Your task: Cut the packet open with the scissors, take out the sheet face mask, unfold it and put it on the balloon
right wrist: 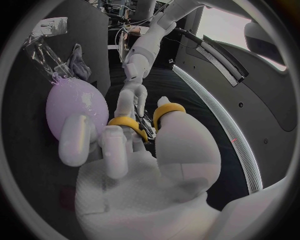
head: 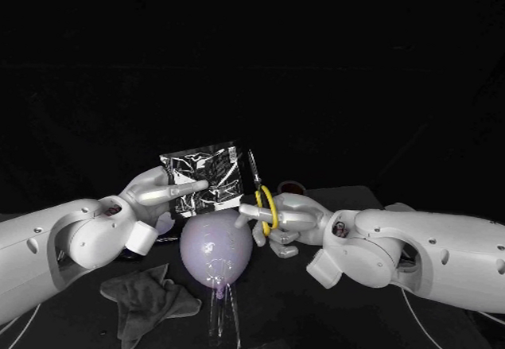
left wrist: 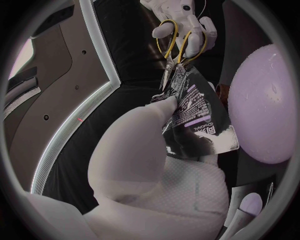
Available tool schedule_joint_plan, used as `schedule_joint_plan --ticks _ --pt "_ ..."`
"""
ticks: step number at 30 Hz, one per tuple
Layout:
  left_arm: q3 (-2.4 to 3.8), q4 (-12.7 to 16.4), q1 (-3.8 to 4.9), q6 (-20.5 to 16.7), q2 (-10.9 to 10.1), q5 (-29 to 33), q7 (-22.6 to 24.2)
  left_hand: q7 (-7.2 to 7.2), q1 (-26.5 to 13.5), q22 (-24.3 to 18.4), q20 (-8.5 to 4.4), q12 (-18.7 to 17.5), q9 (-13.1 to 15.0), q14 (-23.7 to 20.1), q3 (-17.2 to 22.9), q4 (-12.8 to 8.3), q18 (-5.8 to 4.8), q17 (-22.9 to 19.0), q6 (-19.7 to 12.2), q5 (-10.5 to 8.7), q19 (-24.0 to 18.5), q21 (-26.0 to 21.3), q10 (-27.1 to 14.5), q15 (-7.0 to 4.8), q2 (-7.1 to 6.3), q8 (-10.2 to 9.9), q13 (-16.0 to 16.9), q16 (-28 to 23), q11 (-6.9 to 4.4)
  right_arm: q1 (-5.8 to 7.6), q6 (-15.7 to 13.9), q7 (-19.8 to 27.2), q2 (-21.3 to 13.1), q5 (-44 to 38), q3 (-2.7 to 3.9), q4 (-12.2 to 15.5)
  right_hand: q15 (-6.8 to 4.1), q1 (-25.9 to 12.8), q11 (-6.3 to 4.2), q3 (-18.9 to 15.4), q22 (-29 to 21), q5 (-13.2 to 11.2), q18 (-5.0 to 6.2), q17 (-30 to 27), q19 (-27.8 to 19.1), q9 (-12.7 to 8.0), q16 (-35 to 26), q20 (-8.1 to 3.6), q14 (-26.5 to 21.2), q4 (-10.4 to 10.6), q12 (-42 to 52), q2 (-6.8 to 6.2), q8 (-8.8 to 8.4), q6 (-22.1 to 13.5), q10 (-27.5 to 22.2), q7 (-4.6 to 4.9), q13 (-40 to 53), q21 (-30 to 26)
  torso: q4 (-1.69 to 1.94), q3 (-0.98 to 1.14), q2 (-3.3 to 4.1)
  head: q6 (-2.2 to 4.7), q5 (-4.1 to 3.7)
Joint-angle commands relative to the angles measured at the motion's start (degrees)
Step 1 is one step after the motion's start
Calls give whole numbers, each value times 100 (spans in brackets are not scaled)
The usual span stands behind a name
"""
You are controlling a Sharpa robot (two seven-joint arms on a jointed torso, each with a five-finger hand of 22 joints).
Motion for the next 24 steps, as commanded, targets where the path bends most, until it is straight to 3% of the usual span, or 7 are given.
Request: schedule_joint_plan --ticks 1,5,6,10,24 --pt "7 8 9 101 8 35 34 39 -9 -5 -12 35 719 3 -5 -28 102 9 -15 25 0 19 20 -35 47 33 0 -18 -11 4 81 -13 10 -176 5 26 136 308 170 -605 838 -21 48 827 42 -148 -42 135 476 204 -1873 142 -203 -42 -590 360 -1529 82 -5 3 0 -2 6" --pt "7 0 9 102 10 35 32 39 -9 -5 -12 35 719 3 -5 -28 102 9 -15 25 0 19 20 -35 47 33 0 -18 -11 5 94 -53 10 -232 5 74 245 371 287 -790 827 -22 52 778 36 -210 -57 214 466 269 -2001 176 -336 -202 -848 484 -1856 58 -7 5 2 2 8" --pt "7 -2 9 101 10 35 31 39 -9 -5 -12 35 719 3 -5 -28 102 9 -15 25 0 19 20 -35 47 33 0 -18 -11 5 95 -62 8 -247 5 87 293 384 350 -869 795 -20 66 760 0 -256 -63 248 461 301 -1989 175 -444 -391 -1040 556 -1994 -27 -7 5 2 2 8" --pt "7 -14 10 102 13 35 28 39 -9 -5 -12 35 719 3 -5 -28 102 9 -15 25 0 19 20 -35 47 33 0 -18 -11 5 99 -92 0 -283 5 130 397 557 458 -1228 694 -10 121 724 -79 -314 -57 377 448 480 -1994 233 -465 -573 -1292 662 -2559 -240 -5 5 2 5 9" --pt "8 -30 12 266 26 -21 24 39 -13 -4 -12 38 727 7 -1 -31 102 16 -13 25 2 22 23 -36 49 34 1 -17 -12 4 216 -167 38 -273 5 157 399 713 450 -1525 683 -24 117 712 -34 -312 -31 398 446 548 -1973 389 -384 -595 -1119 654 -3023 -179 0 0 1 -3 6"
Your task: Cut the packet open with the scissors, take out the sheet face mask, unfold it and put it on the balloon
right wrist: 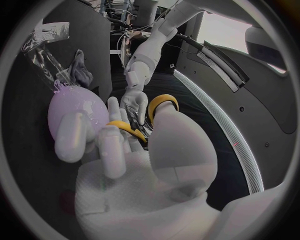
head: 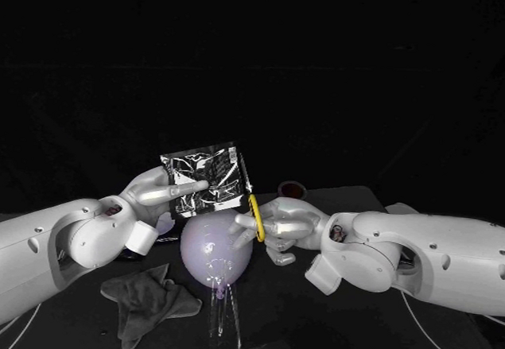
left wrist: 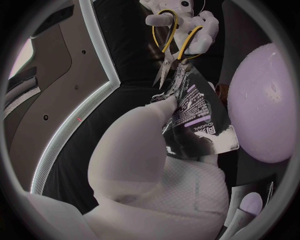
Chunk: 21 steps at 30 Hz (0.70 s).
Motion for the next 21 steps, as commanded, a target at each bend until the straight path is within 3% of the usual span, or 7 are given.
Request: schedule_joint_plan --ticks 1,7,21 --pt "8 -2 11 265 14 -25 38 50 -10 -4 -12 38 727 6 -1 -32 97 9 -2 19 2 22 33 -38 52 14 1 -17 -22 2 181 -10 12 -46 5 -4 22 39 -8 -51 680 -26 26 715 30 17 30 24 445 -6 -2 65 51 53 65 26 -60 49 2 -4 -2 -7 -3" --pt "8 -24 12 496 3 -88 36 50 -15 -4 -11 40 730 10 -2 -30 96 12 -1 19 4 24 36 -37 54 14 1 -16 -22 2 234 -26 20 -23 5 -15 -1 82 -32 -160 693 -24 14 731 62 31 48 5 449 -11 5 159 87 101 197 -3 -196 111 0 -2 0 -13 -1" --pt "9 -53 15 968 -20 -382 -39 47 -22 -3 -12 43 738 16 -5 -30 97 18 3 19 8 28 42 -39 52 17 3 -13 -24 3 271 -48 -4 3 7 -25 -10 114 -42 -229 700 -24 7 732 78 40 55 -5 450 -14 -2 228 111 129 241 -15 -284 144 -6 3 -4 -32 6"
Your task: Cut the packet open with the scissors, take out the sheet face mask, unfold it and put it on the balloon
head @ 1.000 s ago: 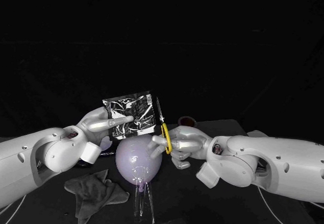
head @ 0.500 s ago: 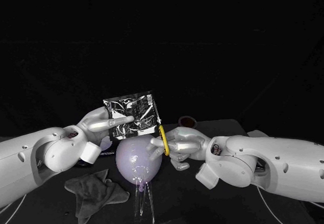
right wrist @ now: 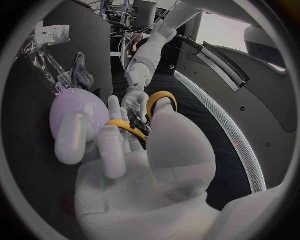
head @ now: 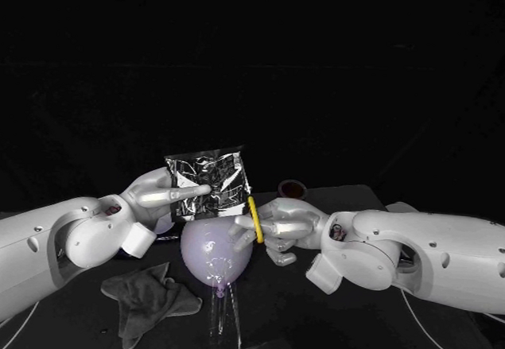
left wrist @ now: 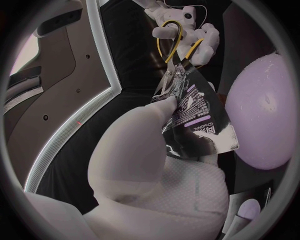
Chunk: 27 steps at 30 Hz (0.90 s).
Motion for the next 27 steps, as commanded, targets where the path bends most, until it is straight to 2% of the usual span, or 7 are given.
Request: schedule_joint_plan --ticks 1,11,27 --pt "7 -4 11 361 1 -163 -5 34 -5 -3 -12 22 738 7 -4 -31 78 8 -9 24 8 28 21 -49 69 20 5 -13 -2 3 141 17 -9 -5 6 8 -9 3 4 -28 702 -24 11 735 34 8 27 -2 451 -1 -2 52 22 41 43 7 -11 37 -6 3 -5 -3 1" --pt "7 -38 11 441 -16 -224 -26 33 -8 -2 -12 23 742 10 -5 -32 78 12 -7 24 10 30 24 -50 69 21 6 -11 -4 6 135 14 -65 4 11 24 -12 29 1 -73 696 -24 13 727 32 14 28 -7 450 -6 -11 94 40 62 45 3 -69 30 -1 0 -2 12 -19" --pt "6 -124 11 463 -40 -240 -37 32 -10 -2 -12 24 744 11 -6 -33 78 13 -6 24 11 31 26 -50 68 22 6 -11 -5 8 208 -3 -211 -43 14 247 -13 100 0 -138 690 -25 13 718 30 19 29 -10 447 -23 -10 160 53 69 50 1 -155 27 -6 1 -1 40 -36"
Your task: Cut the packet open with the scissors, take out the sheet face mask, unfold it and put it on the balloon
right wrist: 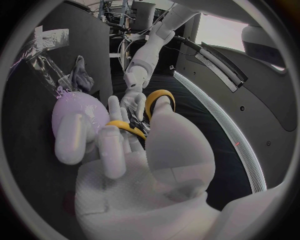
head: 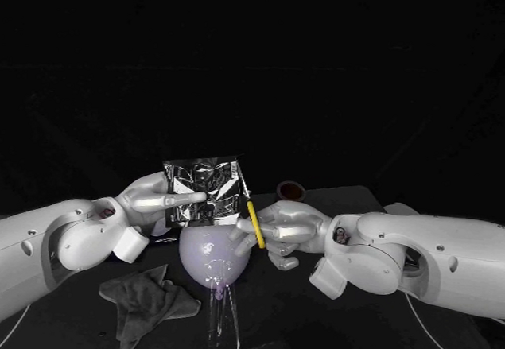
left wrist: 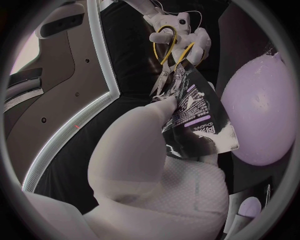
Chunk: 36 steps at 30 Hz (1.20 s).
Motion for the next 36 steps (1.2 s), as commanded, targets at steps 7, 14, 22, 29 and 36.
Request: schedule_joint_plan --ticks 7,14,22,29,36 --pt "7 -38 10 158 -12 -49 24 32 -15 -2 -13 28 750 -4 -5 -36 68 11 -3 20 12 32 30 -40 67 19 9 -10 -8 3 158 10 -85 -53 6 92 -14 42 -8 -83 688 -25 19 706 30 9 34 -12 446 -3 -9 97 46 52 53 -15 -48 25 0 -1 0 10 -16" --pt "6 -36 10 220 -18 -181 21 31 -16 -2 -14 29 752 -3 -6 -37 69 13 -2 19 13 33 31 -41 66 20 10 -10 -9 4 163 7 -85 -51 6 60 -16 54 -11 -97 687 -25 19 711 30 10 37 -13 446 -5 -9 108 50 57 57 -20 -63 25 3 -3 0 12 -26" --pt "6 -18 10 276 -22 -290 10 31 -18 -2 -14 30 754 -1 -7 -37 69 15 0 19 13 34 33 -42 66 21 10 -9 -9 4 193 -18 -27 -27 5 -13 -21 82 -17 -126 689 -25 17 703 34 12 36 -16 445 -8 -6 141 58 66 68 -29 -96 36 5 -6 4 9 -6" --pt "6 -17 10 281 -20 -305 18 31 -18 -2 -14 30 754 -1 -7 -37 69 15 0 19 13 34 33 -42 66 21 10 -9 -9 4 226 -59 12 -10 4 -38 -23 94 -19 -138 689 -25 17 701 34 12 36 -18 444 -9 -5 151 59 67 73 -32 -108 37 5 -7 2 -1 4" --pt "7 -67 25 256 -25 -282 40 31 -18 -2 -14 30 754 -1 -7 -37 69 15 0 19 13 34 33 -42 66 21 10 -9 -9 2 241 -81 13 -18 2 -17 -23 94 -19 -138 689 -25 17 701 34 12 36 -18 444 -9 -5 151 59 67 73 -32 -108 37 2 -4 0 2 10"
